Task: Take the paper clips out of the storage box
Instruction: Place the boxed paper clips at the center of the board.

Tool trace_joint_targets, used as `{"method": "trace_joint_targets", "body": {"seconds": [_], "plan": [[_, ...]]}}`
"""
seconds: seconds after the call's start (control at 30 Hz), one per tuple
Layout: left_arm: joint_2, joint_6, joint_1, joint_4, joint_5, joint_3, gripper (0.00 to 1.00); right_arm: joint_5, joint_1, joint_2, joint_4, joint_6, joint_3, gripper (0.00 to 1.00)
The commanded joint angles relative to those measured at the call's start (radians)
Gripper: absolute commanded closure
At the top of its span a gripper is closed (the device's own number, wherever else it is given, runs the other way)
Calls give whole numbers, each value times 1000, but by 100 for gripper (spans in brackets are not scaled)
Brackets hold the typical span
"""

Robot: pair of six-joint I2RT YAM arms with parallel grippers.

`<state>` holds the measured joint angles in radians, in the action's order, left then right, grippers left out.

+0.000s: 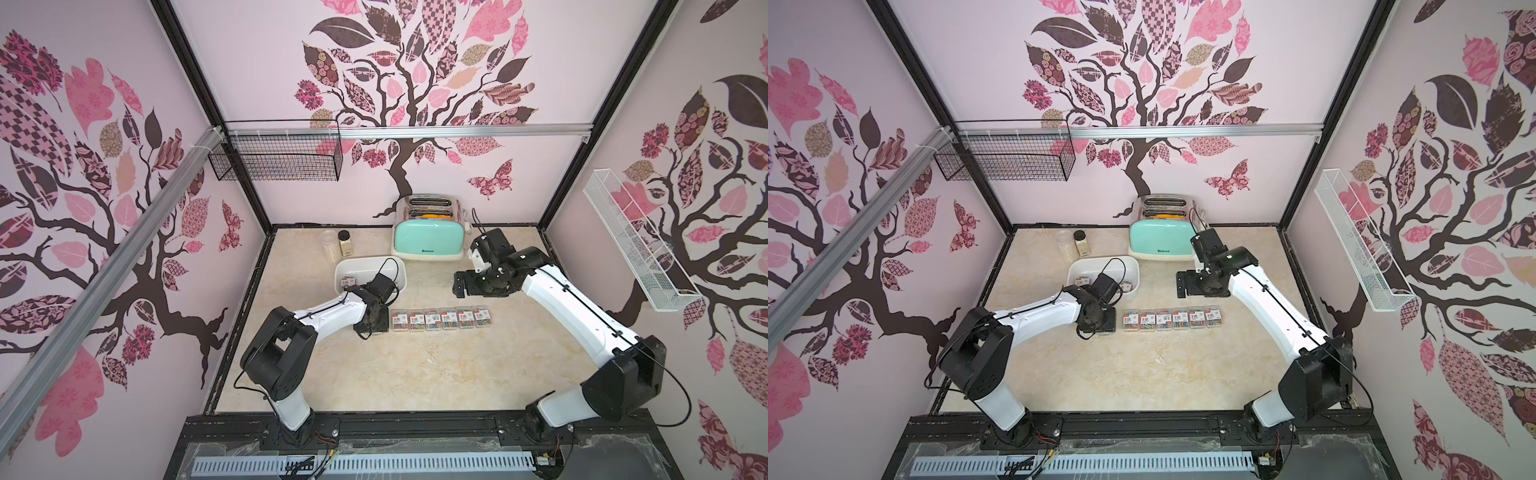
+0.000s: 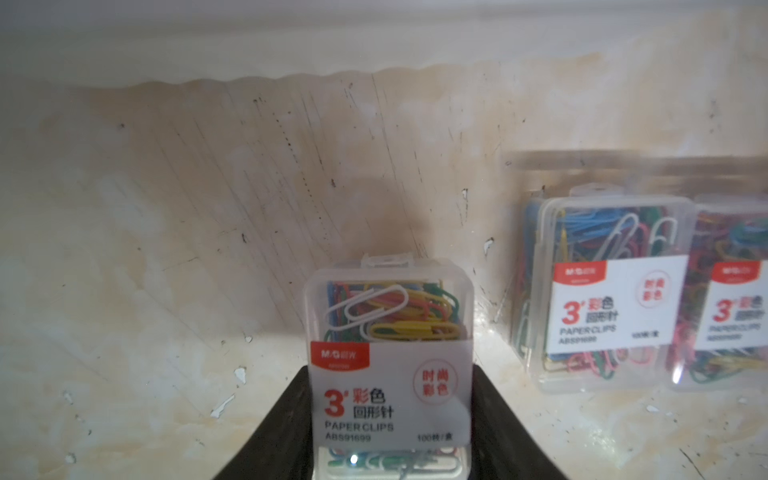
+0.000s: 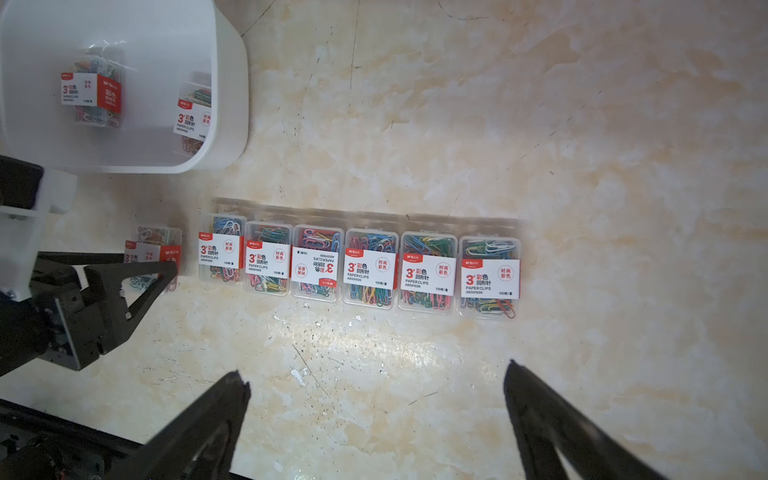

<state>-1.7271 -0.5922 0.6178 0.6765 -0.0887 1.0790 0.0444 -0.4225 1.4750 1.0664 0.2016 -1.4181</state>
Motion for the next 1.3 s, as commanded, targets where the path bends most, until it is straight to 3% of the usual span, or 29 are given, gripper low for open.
{"method": "trace_joint_targets", "body": {"seconds": [0.0,0.2,0.73,1.07,1.2,1.27], "plan": [[-19,26,3,-37,-15,43,48,-15,-7,-47,0,10,-7,1],[-53,32,3,-46,-13,46,47,-17,-6,-45,-2,12,-7,1],[-45,48,3,-34,-13,46,32,-14,-6,-33,-6,18,-16,1],[123,23,0,42,-57,41,19,-10,-13,-17,1,13,-37,1],[175,17,-27,97,-69,40,20,-7,-19,-13,3,13,-40,1],[195,15,-62,95,-56,11,29,-5,-21,-13,1,13,-39,1]]}}
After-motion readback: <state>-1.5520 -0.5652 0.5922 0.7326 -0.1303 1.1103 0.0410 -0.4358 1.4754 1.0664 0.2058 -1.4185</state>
